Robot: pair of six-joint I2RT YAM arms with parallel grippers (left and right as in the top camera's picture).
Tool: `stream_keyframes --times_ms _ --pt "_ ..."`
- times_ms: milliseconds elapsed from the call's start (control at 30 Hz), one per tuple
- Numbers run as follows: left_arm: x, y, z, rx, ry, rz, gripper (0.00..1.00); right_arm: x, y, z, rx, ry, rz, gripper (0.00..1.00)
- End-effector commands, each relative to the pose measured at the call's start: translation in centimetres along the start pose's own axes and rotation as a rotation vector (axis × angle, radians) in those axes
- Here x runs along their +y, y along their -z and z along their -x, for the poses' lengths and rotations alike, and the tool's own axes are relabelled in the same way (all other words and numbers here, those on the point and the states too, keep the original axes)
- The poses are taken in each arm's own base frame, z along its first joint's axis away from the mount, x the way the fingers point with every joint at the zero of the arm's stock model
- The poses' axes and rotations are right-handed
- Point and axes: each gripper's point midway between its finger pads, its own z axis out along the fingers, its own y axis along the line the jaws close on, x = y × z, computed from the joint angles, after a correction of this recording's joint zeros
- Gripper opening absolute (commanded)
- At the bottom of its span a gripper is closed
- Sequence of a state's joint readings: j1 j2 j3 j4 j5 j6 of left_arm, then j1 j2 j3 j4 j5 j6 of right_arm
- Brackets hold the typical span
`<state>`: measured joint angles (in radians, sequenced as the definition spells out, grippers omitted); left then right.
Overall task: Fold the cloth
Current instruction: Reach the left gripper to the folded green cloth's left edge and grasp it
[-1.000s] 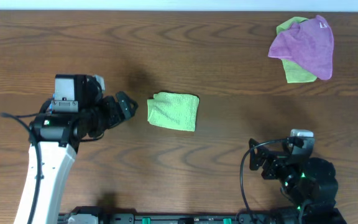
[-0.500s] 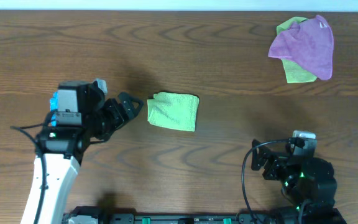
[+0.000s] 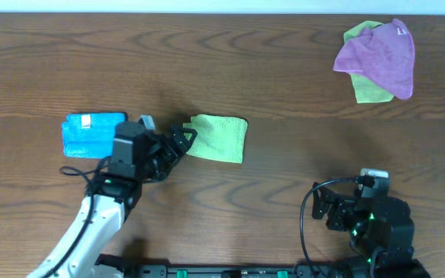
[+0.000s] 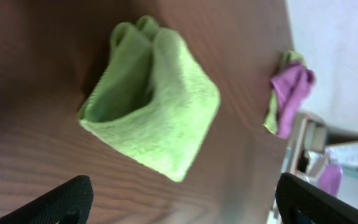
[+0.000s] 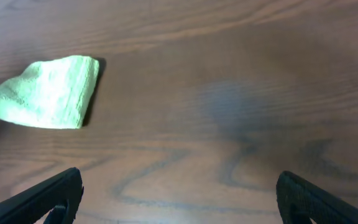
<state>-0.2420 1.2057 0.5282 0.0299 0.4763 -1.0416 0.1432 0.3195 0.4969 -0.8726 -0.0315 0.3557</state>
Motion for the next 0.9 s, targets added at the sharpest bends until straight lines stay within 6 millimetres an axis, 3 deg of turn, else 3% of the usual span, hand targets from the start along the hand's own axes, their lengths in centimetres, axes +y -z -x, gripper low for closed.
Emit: stream_keyframes --times_ms 0,333,867 --pt "1.0 -0.9 0.9 -0.075 0.071 0.052 0.95 -0.4 0.0 -0.2 0.003 -0.015 -0.016 0.99" --pt "3.6 -3.7 0.7 -0.064 0.196 0.127 0.95 -0.4 0.0 -0.3 0.005 -0.015 -0.016 0.99" --pt "4.3 -7.0 0.0 -0.039 0.245 0.114 0.95 -0.4 0.0 -0.3 0.005 -0.015 -0.017 0.99"
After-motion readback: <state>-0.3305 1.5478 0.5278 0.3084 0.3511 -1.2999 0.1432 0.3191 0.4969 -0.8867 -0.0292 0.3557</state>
